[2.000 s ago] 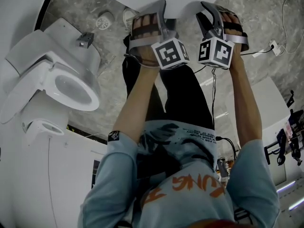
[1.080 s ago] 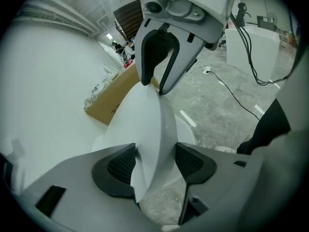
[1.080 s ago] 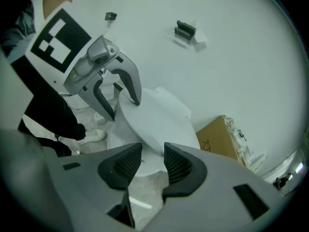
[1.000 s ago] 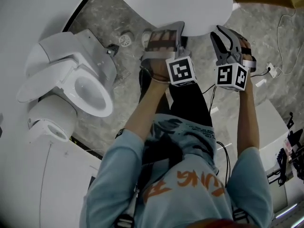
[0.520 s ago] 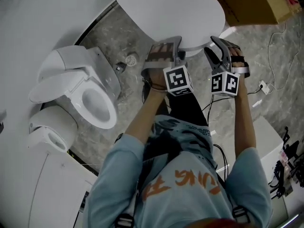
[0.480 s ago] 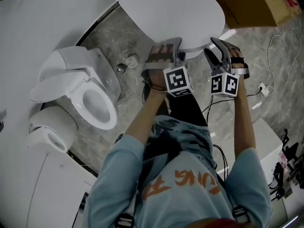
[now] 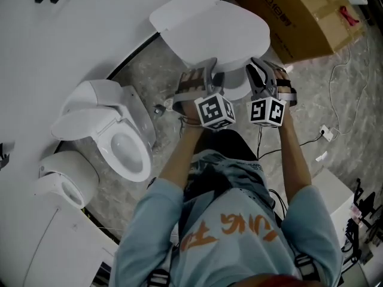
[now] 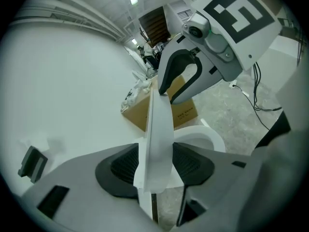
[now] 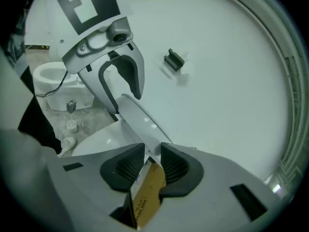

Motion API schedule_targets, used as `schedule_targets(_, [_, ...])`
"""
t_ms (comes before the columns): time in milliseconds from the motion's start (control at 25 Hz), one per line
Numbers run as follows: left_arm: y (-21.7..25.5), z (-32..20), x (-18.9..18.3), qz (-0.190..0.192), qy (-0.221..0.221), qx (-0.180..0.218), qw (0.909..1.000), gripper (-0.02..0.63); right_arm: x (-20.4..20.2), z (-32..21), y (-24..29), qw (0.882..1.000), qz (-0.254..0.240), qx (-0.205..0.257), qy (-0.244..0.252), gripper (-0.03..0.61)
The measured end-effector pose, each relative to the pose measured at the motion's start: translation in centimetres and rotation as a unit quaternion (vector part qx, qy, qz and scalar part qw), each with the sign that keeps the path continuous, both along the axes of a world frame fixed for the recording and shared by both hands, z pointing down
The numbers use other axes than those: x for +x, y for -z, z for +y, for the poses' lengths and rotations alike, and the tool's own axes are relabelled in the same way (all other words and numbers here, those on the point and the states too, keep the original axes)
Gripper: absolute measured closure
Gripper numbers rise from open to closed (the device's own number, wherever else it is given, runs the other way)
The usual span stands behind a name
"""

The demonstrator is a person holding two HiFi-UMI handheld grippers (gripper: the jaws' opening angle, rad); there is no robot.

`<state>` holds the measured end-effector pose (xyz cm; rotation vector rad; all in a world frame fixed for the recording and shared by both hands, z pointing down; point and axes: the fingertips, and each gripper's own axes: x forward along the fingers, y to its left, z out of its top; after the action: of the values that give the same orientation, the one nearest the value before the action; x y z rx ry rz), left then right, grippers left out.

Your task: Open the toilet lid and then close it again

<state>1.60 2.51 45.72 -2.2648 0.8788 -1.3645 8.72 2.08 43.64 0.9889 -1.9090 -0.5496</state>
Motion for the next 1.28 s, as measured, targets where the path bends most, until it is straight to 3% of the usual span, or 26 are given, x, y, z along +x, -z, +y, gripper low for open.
schedule_targets(320, [4.7, -4.3, -1.8, 0.037, 0.032, 0.035, 0.9982, 0.394, -1.6, -5.1, 4.7, 0.999, 0.013, 0.041, 0.002, 0.462])
schedule_targets(720, [9.9, -10.9, -5.4, 0.071, 0.060, 0.076, 0.9928, 0.434, -5.5, -12.8, 10.3, 0.996, -0.008, 0.087, 0.000, 0.469])
schedule_targets(960, [11.5, -15.9, -7.9, 0.072, 0.071, 0.101, 0.9897, 0.494, -8.4, -18.6, 12.6, 0.994, 0.000, 0.113, 0.005, 0.477])
schedule_targets(1280, [13.2, -21.7, -10.4, 0.069, 0.096, 0.126, 0.9849, 0.508, -11.0, -25.0, 14.6, 0.991, -0.005, 0.134, 0.004, 0.483])
